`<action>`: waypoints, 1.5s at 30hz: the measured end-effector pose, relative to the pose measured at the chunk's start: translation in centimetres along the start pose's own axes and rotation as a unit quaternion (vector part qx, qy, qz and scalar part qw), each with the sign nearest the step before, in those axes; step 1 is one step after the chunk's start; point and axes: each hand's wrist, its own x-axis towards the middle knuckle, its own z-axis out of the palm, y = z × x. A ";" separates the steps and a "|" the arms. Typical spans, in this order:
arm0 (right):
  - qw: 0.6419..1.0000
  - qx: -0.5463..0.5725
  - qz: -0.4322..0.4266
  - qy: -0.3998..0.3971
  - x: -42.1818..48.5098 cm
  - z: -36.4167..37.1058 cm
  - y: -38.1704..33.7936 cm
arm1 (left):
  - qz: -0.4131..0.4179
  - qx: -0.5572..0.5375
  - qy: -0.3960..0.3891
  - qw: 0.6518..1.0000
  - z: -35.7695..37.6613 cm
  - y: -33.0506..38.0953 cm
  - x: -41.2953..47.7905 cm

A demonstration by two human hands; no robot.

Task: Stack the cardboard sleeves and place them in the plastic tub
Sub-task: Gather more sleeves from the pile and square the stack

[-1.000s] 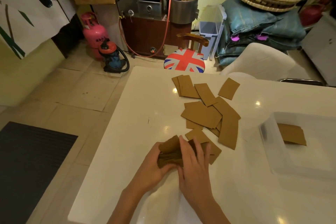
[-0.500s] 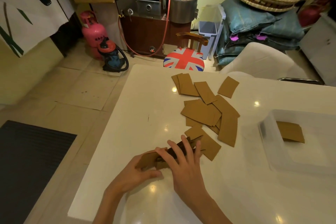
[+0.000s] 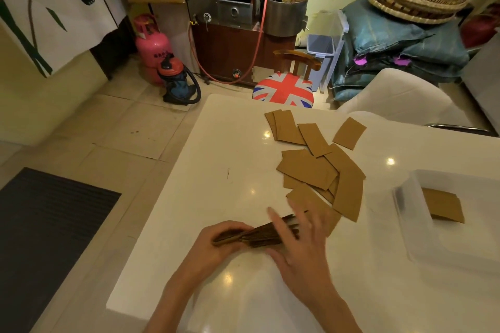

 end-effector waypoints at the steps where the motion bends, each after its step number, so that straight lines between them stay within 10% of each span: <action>1: 0.996 0.074 0.050 0.022 -0.1 -0.6 0.9 | 0.003 0.004 -0.007 1.000 0.1 0.0 0.4; 5: 0.894 0.386 0.226 0.023 0.1 -0.8 2.7 | 0.031 0.022 -0.077 0.996 2.2 0.7 2.4; 17: 0.983 0.164 0.085 -0.022 -1.3 1.9 4.8 | -0.014 0.159 -0.240 0.958 1.1 1.8 4.5; 25: 0.969 0.221 0.105 -0.043 -0.7 1.1 3.6 | 0.041 0.051 -0.030 0.997 5.5 0.3 2.7; 33: 0.942 0.167 0.254 -0.140 -1.8 -3.1 4.9 | 0.132 0.115 -0.001 0.985 4.1 -0.4 5.5; 41: 0.935 0.015 0.161 -0.317 -2.1 -3.8 2.7 | 0.137 0.135 0.006 0.981 3.1 -1.4 6.1; 45: 0.970 0.141 0.128 -0.154 -2.2 -3.9 2.9 | 0.149 0.135 -0.016 0.979 3.1 -1.5 5.8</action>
